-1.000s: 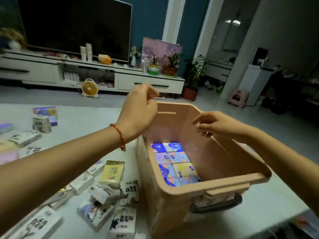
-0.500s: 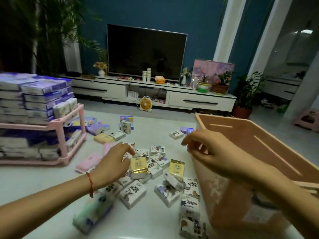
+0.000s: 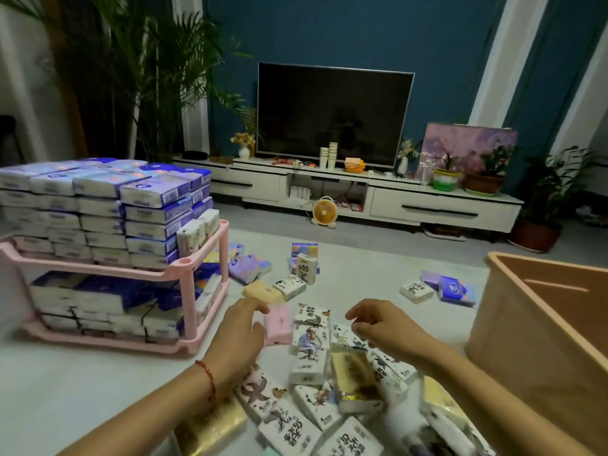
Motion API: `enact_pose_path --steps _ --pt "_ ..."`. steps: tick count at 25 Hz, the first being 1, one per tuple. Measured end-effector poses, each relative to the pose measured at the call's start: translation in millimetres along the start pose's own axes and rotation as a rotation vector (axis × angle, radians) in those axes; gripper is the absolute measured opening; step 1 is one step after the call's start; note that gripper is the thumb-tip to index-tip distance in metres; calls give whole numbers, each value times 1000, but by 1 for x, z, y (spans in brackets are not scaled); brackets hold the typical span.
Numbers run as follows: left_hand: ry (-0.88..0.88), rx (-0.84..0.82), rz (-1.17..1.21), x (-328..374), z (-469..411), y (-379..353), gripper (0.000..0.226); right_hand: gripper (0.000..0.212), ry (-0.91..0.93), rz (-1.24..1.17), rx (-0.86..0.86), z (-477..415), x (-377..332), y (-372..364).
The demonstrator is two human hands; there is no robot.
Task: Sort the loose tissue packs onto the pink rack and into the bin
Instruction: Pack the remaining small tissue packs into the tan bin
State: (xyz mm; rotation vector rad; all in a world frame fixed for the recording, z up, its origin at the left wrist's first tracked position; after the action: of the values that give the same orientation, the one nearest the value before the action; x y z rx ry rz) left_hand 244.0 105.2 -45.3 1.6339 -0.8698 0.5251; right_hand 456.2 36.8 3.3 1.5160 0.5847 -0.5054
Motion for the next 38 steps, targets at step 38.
enact_pose_path --steps 38 --pt "-32 -533 620 248 47 8 21 22 18 -292 489 77 -21 171"
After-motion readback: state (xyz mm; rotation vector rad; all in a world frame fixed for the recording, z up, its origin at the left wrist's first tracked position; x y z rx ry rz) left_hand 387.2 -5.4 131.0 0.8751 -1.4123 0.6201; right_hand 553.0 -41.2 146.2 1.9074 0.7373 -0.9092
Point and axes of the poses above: each hand's wrist, its own z-axis away from the middle knuckle, its own y-axis out of the back of the hand, x = y × z, the point moved 5 cm from there along -z, towards the middle knuckle, and after that the axes turned 6 degrees about y, right-handed, at the moved point
